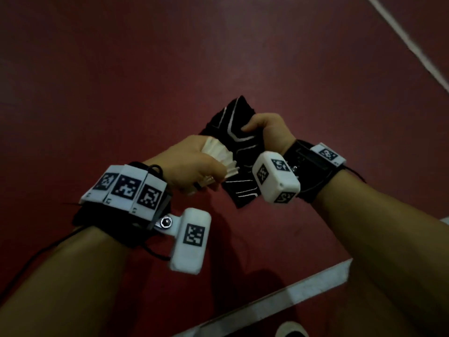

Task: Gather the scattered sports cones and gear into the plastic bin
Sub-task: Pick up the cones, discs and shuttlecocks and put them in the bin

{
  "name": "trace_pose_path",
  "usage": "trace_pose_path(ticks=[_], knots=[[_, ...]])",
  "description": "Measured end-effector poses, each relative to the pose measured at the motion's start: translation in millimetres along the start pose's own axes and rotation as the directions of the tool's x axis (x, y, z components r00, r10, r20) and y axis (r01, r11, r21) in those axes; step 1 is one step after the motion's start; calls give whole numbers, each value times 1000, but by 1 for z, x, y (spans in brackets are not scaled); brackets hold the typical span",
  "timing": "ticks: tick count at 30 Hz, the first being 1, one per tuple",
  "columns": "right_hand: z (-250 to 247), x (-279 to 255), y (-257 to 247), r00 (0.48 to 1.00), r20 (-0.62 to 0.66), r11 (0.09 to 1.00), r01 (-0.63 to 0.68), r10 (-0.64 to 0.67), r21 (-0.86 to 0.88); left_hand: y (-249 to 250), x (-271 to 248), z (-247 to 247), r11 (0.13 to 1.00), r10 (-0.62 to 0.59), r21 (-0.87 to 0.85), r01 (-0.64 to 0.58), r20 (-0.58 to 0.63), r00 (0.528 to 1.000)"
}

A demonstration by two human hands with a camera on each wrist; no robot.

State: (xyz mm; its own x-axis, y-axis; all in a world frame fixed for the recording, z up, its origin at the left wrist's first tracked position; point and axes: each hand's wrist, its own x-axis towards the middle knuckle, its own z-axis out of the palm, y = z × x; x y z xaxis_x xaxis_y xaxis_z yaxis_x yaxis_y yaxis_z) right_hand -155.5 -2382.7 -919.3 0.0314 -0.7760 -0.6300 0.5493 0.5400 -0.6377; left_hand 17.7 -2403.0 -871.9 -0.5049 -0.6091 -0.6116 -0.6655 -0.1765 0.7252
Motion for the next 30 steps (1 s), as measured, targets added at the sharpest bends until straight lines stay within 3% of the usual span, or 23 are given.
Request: trace_pose_path(ticks=[2,7,10,12,14,16,17,18,20,22,23,24,27,30], knots=[[9,-1,-1,996,73,993,37,-46,116,3,-4,3,996,19,87,-20,12,1000],[19,3,4,985,166,965,9,-54,260,6,-17,-5,985,105,154,-76,-191,976],[23,-2,0,984,169,952,5,-59,305,10,-22,-8,990,134,-17,-137,-110,985],[21,-7,-5,986,141,948,44,-92,315,14,-25,-8,994,93,-54,-97,-73,993],[16,-6,-6,989,85,967,94,-117,236,13,-23,-5,997,72,1,-72,-73,995],[1,9,0,994,-65,994,86,-90,-63,10,-19,-4,989,99,119,-84,-126,987],[-10,19,5,987,-150,961,22,-65,-277,8,-18,-5,980,107,186,-76,-167,980],[-25,33,15,970,-232,872,-54,-69,-486,7,-19,-5,966,105,254,-50,-206,973],[-52,57,34,943,-297,555,-170,-147,-814,5,-19,-4,929,113,369,-4,-275,955],[-74,71,51,955,-271,163,-250,-118,-954,3,-18,-3,913,120,408,12,-296,948],[-82,74,61,955,-293,40,-291,-52,-956,2,-19,-2,916,115,401,11,-289,950],[-89,76,68,943,-331,-28,-331,3,-943,1,-19,-3,921,116,389,3,-284,952],[-98,75,91,904,-411,-120,-398,114,-909,-3,-22,-6,928,119,374,-4,-284,951],[-96,77,109,911,-409,-318,-371,58,-872,-8,-23,-11,932,131,361,-18,-291,948]])
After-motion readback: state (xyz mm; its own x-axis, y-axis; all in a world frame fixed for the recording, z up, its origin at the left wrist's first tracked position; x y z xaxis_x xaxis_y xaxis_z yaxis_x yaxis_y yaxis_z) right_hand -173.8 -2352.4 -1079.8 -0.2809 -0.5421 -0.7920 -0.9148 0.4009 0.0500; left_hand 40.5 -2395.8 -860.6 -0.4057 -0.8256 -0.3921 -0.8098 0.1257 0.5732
